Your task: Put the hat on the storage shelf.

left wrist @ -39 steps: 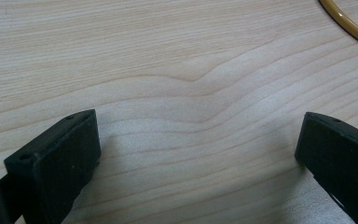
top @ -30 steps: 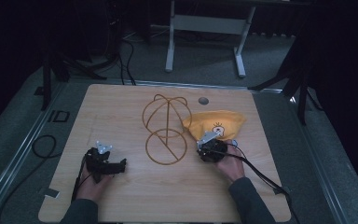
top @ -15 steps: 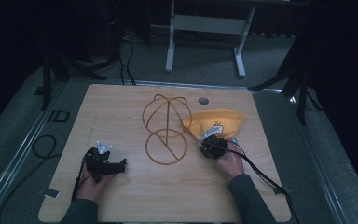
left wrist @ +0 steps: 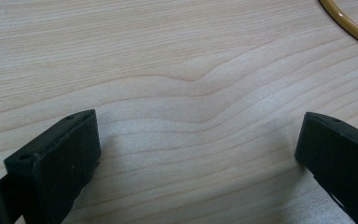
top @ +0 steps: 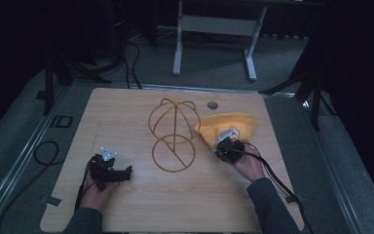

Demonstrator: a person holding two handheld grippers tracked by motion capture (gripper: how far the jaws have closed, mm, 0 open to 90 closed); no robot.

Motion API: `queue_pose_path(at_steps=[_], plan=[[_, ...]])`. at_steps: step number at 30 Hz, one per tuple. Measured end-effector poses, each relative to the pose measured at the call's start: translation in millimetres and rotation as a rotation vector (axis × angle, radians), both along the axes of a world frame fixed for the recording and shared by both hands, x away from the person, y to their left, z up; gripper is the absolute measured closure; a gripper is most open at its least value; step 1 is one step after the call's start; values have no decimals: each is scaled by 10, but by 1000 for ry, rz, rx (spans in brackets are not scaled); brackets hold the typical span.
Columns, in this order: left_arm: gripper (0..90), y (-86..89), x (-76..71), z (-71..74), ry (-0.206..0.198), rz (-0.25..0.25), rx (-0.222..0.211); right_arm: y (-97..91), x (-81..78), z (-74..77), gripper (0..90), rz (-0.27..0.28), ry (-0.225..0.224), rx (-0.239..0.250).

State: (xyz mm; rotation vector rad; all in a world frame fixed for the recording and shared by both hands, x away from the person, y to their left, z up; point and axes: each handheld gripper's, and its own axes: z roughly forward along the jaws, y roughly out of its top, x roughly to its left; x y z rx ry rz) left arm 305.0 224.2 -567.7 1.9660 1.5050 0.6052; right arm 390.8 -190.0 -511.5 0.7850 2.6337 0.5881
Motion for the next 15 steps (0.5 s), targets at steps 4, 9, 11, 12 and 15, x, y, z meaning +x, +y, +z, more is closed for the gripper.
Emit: queue_pose_path(at_steps=[4, 9, 11, 12, 15], plan=[[2, 0, 0, 0, 0, 0, 0, -54, 3, 93, 841, 27, 8, -14], [1, 0, 0, 0, 0, 0, 0, -97, 5, 211, 841, 55, 26, -39], [2, 0, 0, 0, 0, 0, 0, -111, 7, 255, 842, 66, 30, -50], [2, 0, 0, 0, 0, 0, 0, -116, 6, 283, 842, 69, 33, -56], [2, 0, 0, 1, 1, 0, 0, -129, 5, 346, 842, 77, 30, -69]])
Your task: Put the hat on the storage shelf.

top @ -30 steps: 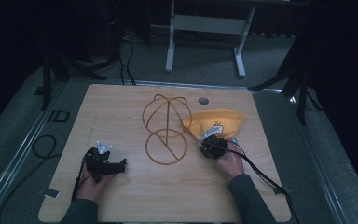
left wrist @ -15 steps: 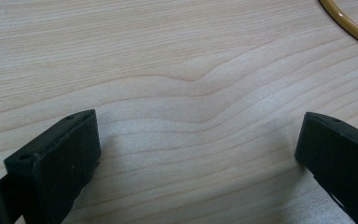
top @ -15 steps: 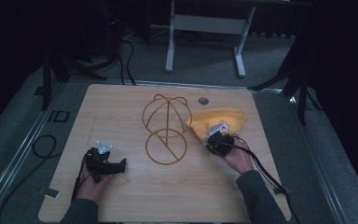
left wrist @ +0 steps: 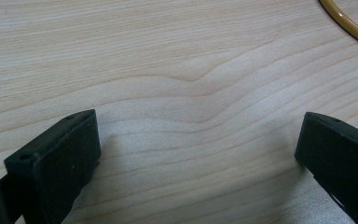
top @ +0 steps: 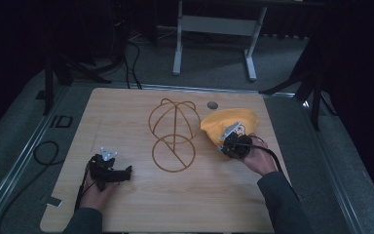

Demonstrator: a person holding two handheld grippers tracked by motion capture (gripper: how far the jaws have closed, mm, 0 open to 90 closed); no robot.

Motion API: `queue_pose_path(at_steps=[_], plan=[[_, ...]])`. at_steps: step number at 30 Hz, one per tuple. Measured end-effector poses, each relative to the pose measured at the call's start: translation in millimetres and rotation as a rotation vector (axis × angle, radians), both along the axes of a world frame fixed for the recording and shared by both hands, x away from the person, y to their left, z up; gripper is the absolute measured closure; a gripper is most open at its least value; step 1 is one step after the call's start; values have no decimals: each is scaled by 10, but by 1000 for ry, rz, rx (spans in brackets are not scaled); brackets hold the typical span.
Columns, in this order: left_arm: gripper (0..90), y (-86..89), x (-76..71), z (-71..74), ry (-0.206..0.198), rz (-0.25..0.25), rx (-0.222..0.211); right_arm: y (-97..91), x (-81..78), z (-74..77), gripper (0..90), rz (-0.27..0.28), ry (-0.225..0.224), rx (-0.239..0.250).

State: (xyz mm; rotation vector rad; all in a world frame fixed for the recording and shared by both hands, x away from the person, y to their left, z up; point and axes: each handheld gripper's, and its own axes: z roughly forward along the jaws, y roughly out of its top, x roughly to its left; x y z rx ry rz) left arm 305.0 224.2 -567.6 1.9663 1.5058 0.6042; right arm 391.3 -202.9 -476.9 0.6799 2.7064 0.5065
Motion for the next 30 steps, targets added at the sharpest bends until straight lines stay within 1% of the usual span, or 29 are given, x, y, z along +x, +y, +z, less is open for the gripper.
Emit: queue_pose_path(at_steps=[1, 2, 3, 6, 10, 15, 17, 23, 25, 26, 27, 28, 29, 30], plan=[[2, 0, 0, 0, 0, 0, 0, -7, 0, 37, 842, -2, -5, -1], [2, 1, 0, 0, -1, 0, 1, -22, 7, 127, 843, -1, -15, -3], [2, 0, 0, 0, -2, 1, 0, -28, 10, 164, 842, -2, -19, -7], [2, 0, 1, -1, -2, 0, 0, -42, 20, 271, 842, -1, -27, -27], [2, 1, 1, 0, -1, -1, 1, -74, 26, 412, 842, 5, -39, -39], [2, 0, 1, -1, -2, 0, 0, -106, 36, 552, 842, 12, -45, -56], [2, -1, 1, -1, -3, 1, -1, -115, 36, 606, 842, 11, -57, -67], [2, -1, 1, -1, -3, 2, -1, -177, 30, 812, 842, -1, -84, -68], [2, -1, 1, -1, -3, 1, -1, -193, 17, 888, 842, -5, -101, -77], [2, -1, 1, -1, -3, 1, -1, -193, 17, 888, 842, -5, -101, -77], [2, -1, 1, -1, -2, 1, -2, -205, 4, 973, 842, -11, -121, -81], [2, -1, 1, -1, -2, 1, -2, -205, 4, 973, 842, -11, -121, -81], [2, -1, 1, 0, -1, 1, -1, -213, -3, 1059, 842, -15, -138, -79], [2, -1, 1, 0, -1, 1, -1, -213, -3, 1059, 842, -15, -138, -79]])
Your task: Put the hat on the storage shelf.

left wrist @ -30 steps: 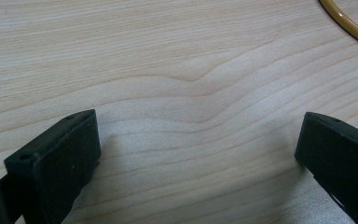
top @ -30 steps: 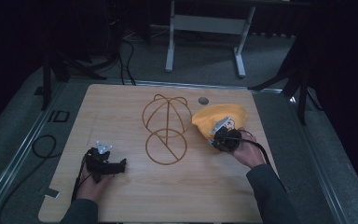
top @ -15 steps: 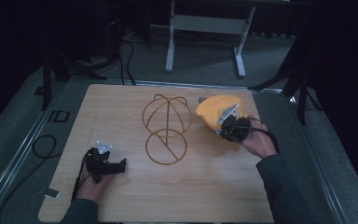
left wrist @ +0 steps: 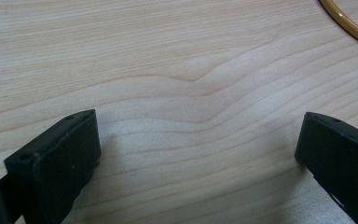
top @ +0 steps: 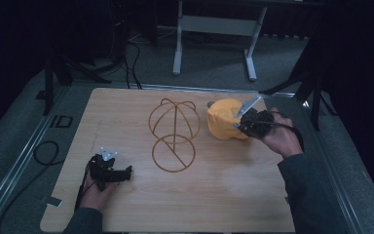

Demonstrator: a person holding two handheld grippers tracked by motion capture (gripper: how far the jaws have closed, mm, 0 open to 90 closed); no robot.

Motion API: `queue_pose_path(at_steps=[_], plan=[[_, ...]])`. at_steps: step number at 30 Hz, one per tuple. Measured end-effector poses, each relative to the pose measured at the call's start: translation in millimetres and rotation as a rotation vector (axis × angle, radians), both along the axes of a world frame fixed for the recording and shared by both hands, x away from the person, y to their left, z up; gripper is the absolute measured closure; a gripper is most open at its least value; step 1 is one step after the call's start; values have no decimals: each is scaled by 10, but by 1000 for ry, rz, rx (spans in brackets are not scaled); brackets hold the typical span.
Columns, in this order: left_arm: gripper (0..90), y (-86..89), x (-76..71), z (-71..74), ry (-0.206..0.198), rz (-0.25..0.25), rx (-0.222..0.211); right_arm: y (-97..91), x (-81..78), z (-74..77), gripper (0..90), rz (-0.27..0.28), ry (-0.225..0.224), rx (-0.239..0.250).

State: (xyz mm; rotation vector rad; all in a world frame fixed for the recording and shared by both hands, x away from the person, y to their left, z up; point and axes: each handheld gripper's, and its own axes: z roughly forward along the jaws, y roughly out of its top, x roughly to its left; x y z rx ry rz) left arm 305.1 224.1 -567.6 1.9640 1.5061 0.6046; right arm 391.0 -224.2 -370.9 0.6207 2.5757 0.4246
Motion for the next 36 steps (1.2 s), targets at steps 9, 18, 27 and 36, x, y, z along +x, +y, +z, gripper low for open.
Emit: queue_pose_path(at_steps=[9, 18, 27, 36], plan=[[2, 0, 0, 0, 0, -1, 0, 170, 38, 237, 837, -2, -60, -41], [2, 0, 0, 0, 0, 0, 0, 404, 121, 125, 734, 11, -7, -15], [2, -1, 0, -2, -2, 0, 0, 384, 213, -81, 692, -4, 73, -26], [2, 0, 0, -2, -2, 0, 0, 428, 313, -212, 642, -9, 158, -48]])
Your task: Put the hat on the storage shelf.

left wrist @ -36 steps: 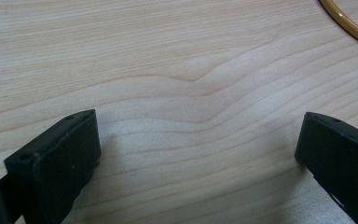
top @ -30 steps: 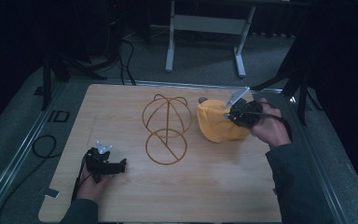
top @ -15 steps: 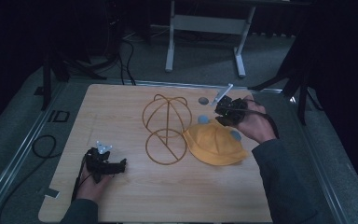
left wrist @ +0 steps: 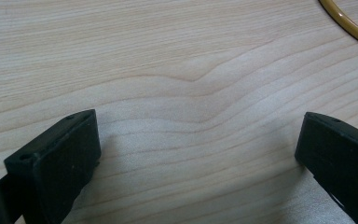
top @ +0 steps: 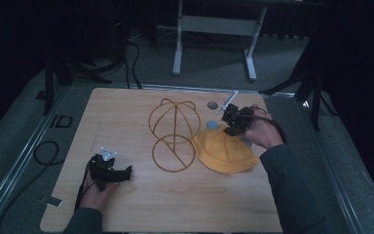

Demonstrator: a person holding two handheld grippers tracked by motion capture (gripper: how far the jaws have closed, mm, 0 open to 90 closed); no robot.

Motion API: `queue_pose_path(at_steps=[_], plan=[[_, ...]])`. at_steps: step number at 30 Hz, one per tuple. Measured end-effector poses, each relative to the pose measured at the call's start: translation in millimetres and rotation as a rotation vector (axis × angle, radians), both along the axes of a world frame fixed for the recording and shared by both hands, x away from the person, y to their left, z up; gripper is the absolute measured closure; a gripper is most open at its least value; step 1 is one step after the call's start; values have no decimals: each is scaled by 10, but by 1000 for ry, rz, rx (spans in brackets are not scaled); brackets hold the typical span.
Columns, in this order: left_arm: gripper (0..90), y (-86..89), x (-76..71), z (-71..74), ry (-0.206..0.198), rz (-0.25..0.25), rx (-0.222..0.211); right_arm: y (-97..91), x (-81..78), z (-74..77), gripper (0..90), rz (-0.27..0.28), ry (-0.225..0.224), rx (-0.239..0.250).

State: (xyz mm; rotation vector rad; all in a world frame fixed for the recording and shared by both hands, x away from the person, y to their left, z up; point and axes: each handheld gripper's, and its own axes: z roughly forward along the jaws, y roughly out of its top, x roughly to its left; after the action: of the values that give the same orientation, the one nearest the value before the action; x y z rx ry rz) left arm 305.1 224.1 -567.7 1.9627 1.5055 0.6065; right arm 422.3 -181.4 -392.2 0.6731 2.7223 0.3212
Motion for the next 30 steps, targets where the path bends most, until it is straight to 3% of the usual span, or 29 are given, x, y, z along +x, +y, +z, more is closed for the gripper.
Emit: queue_pose_path(at_steps=[5, 7, 10, 12, 13, 15, 16, 20, 30], plan=[[2, 0, 0, 0, 0, 0, 0, 47, 79, -119, 593, 5, 53, -47], [2, 0, 0, -1, -1, 0, -1, 57, 100, -136, 593, 6, 64, -52], [2, 0, 0, 0, 1, 0, -1, 96, 174, -216, 596, 10, 119, -80], [2, 0, 0, 0, 1, -1, -1, 99, 192, -238, 600, 10, 125, -89], [2, 0, 0, 0, 1, -1, -1, 104, 210, -279, 633, 8, 142, -111], [2, 0, 0, 0, 1, -1, -1, 107, 212, -290, 657, 11, 144, -121], [2, 0, -1, 0, 1, -1, 0, 109, 216, -292, 740, 13, 139, -130], [2, 0, 0, 0, 1, -1, 0, 99, 220, -283, 831, 24, 143, -147], [2, 1, 0, 0, 1, -1, 1, 54, 217, -162, 836, 27, 105, -126]])
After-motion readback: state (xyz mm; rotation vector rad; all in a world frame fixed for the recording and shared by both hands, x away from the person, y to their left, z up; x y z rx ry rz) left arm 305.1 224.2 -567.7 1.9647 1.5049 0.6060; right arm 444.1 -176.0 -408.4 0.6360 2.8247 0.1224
